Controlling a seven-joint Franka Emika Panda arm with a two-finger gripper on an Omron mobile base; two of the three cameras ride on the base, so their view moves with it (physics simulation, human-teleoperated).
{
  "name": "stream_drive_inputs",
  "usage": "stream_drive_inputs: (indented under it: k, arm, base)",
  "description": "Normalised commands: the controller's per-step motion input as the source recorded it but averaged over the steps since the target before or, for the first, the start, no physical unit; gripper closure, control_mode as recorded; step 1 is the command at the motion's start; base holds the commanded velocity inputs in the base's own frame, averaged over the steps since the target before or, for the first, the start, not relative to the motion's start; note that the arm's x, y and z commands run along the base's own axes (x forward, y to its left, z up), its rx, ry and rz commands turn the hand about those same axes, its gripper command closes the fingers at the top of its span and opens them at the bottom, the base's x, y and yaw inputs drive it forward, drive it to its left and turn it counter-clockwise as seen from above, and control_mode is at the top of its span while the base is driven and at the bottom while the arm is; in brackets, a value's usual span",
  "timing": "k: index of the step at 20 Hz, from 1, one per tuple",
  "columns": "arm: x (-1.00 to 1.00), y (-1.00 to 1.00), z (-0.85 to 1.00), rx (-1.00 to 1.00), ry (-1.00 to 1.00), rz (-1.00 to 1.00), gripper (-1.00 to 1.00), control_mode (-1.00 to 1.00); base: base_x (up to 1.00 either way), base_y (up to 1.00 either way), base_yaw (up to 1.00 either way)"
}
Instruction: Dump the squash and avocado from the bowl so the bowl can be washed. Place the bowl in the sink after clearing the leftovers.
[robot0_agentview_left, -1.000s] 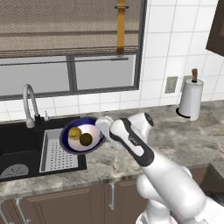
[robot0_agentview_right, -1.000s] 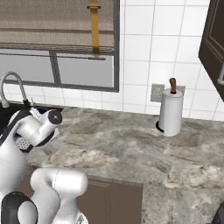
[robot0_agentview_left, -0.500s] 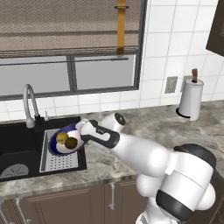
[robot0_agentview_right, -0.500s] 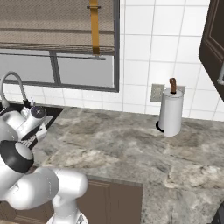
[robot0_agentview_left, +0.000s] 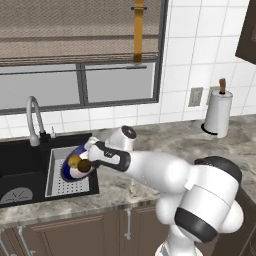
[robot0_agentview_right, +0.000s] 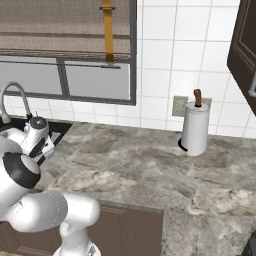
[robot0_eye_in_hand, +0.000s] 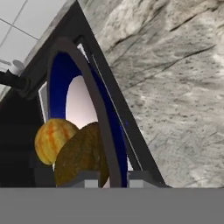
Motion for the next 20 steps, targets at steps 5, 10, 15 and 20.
stream_drive_inputs:
  k: [5,10,15,20]
  arm:
    - [0.21,0.0,-0.05,-0.19,0.0,0.0,1.0,-1.0]
    - [0.18,0.03,-0.11,-0.23,0.0,0.0,1.0,-1.0]
    - [0.08,0.14,-0.03,-0.2,0.0,0.0,1.0,-1.0]
    - [-0.18,0.24,0.04,-0.16,-0.18,0.02,1.0,-1.0]
  base:
    - [0.0,0.0,0.0]
    - [0.0,0.0,0.0]
    - [0.0,0.0,0.0]
    - [0.0,0.0,0.0]
